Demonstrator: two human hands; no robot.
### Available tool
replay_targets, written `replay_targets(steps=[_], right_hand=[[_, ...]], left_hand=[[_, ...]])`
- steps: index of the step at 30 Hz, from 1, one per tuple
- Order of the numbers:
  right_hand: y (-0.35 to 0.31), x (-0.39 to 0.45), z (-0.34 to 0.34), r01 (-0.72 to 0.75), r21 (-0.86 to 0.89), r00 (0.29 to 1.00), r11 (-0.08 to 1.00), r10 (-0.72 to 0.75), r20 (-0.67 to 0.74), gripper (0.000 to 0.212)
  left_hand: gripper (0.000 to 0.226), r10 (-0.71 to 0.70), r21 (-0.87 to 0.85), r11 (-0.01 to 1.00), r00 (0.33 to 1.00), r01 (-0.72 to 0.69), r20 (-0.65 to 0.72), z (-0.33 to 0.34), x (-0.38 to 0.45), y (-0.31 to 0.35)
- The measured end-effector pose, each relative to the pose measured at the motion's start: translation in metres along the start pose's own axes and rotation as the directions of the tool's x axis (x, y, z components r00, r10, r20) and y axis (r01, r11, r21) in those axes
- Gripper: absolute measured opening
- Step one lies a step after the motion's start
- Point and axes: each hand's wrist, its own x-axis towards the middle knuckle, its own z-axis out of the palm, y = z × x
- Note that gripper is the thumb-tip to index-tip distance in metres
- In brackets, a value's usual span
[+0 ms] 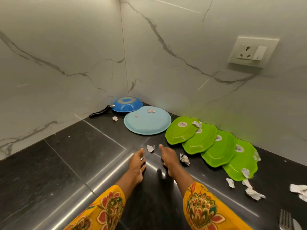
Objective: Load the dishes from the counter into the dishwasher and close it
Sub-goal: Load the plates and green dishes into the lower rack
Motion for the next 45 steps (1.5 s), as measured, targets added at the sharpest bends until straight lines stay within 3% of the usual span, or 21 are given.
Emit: replay_targets(steps=[5,8,14,18,22,38,45], right_hand=[[-0.006,0.028,-0.003,0.005,0.088,0.998,0.996,0.001,-0.068,0.039],[-0.006,0.041,-0.009,-0.003,0.058,0.987,0.998,0.012,-0.158,0.027],[-0.007,0.067,-0.03,-0.113,0.025,0.933,0.993,0.115,-0.341,0.032],[-0.009,0.079,-0.038,-0.112,0.055,0.922,0.992,0.124,-0.367,0.028],[-0.007,0.084,-0.039,-0.109,0.107,0.915,0.988,0.142,-0.377,0.027],[-0.019,0.079,-0.039,-0.066,0.417,0.856,0.906,0.266,-0.442,0.044],[-0.019,0.067,-0.037,0.029,0.487,0.864,0.873,0.223,-0.452,0.039]], left_hand=[[0.046,-0.008,-0.008,1.0,0.999,0.009,0.045,0.03,0.03,0.014],[0.049,-0.021,0.012,1.0,0.997,0.02,0.074,0.05,0.043,0.018],[0.05,-0.058,0.036,0.998,0.992,0.055,0.11,0.084,0.063,0.015],[0.048,-0.059,0.01,0.998,0.991,0.059,0.119,0.106,0.073,0.012],[0.019,-0.047,0.005,0.999,0.992,0.047,0.117,0.121,0.076,0.01],[0.017,-0.11,-0.096,0.987,0.982,0.126,0.153,0.124,0.073,0.016],[0.018,-0.114,-0.137,0.981,0.98,0.137,0.162,0.117,0.051,0.018]])
